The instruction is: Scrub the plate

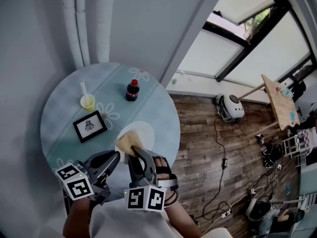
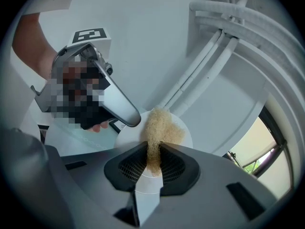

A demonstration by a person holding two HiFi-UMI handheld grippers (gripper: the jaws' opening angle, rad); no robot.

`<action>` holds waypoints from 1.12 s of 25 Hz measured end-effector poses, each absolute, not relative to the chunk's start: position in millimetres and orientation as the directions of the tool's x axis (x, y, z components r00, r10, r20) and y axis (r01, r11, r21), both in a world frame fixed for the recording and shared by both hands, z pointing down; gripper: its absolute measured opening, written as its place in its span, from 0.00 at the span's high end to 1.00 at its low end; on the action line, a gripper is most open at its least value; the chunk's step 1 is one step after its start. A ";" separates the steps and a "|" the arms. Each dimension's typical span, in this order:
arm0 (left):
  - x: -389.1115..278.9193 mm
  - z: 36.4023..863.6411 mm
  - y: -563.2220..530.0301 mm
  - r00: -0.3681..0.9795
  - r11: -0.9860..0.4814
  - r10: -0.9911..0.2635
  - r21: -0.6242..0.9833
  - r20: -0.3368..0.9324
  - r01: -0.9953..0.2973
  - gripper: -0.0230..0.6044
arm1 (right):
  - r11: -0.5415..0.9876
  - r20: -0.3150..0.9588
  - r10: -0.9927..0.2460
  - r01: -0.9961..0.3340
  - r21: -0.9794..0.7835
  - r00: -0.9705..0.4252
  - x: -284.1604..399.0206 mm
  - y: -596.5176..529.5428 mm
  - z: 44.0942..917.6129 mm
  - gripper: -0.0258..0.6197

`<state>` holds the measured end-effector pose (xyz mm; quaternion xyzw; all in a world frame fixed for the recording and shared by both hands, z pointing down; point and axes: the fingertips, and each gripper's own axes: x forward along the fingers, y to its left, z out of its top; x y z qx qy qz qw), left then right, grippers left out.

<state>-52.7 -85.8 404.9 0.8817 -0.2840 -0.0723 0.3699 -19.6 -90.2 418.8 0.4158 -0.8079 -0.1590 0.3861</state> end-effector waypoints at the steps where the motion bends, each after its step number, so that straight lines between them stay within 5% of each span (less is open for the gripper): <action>1: -53.7 404.9 -86.0 0.827 -0.564 -0.556 0.693 0.083 -0.449 0.94 | 0.606 0.494 -0.793 -0.548 0.576 -0.358 -20.3 -90.0 418.7 0.86; 28: -58.3 404.3 -86.8 0.813 -0.533 -0.580 0.735 0.043 -0.419 0.93 | 0.664 0.557 -0.744 -0.505 0.551 -0.370 -22.4 -65.0 432.4 0.86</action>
